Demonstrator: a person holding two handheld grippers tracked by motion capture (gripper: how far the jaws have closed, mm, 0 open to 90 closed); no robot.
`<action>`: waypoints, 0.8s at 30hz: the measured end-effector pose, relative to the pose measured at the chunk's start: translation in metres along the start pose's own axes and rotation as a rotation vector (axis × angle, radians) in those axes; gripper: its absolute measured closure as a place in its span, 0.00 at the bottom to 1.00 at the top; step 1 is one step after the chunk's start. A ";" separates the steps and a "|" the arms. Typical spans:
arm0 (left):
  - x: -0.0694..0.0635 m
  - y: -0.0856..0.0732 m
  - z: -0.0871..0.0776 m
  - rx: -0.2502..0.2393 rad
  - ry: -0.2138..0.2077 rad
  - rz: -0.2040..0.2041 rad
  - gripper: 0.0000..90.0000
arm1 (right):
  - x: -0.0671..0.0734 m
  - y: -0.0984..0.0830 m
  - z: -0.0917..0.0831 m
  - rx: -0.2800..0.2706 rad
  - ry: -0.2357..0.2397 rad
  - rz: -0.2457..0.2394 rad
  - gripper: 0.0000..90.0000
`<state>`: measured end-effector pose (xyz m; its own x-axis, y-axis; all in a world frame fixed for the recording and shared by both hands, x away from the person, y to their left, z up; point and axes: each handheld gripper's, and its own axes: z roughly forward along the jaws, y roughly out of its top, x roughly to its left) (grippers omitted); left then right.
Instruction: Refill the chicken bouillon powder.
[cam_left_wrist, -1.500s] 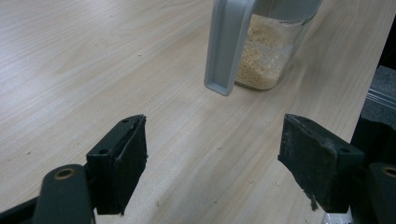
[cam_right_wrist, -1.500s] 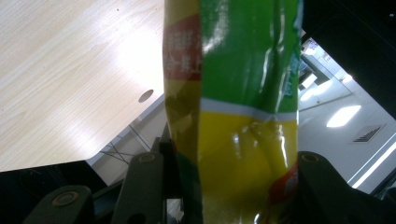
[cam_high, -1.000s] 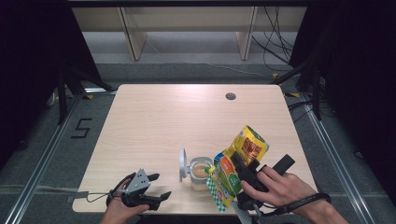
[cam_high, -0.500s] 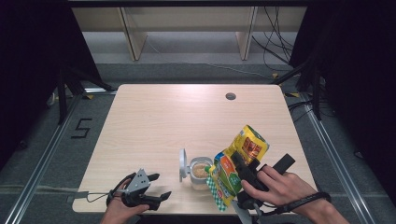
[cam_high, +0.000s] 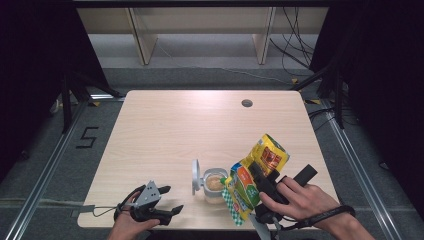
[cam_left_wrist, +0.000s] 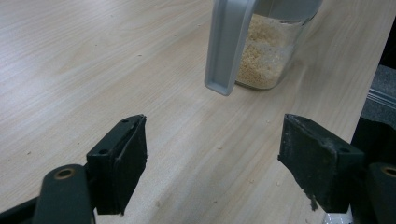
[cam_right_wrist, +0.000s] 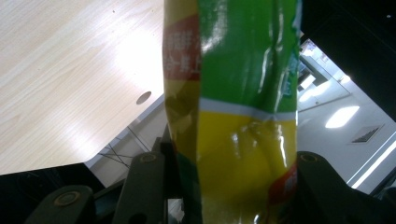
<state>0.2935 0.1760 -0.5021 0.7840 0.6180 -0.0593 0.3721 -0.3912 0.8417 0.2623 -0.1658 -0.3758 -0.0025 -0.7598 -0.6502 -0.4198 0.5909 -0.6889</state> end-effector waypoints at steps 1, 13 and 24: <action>0.000 0.000 0.000 -0.001 0.000 0.000 0.25 | -0.001 -0.001 0.000 0.008 0.004 -0.029 0.70; 0.000 0.000 0.000 -0.001 -0.003 -0.001 0.25 | -0.001 -0.001 0.001 0.004 0.012 -0.033 0.70; 0.001 0.000 0.000 0.004 -0.008 0.001 0.25 | 0.001 -0.002 0.001 0.012 0.008 -0.028 0.70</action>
<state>0.2939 0.1765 -0.5017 0.7885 0.6118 -0.0630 0.3734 -0.3949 0.8394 0.2638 -0.1673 -0.3750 0.0021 -0.7780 -0.6283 -0.4093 0.5726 -0.7104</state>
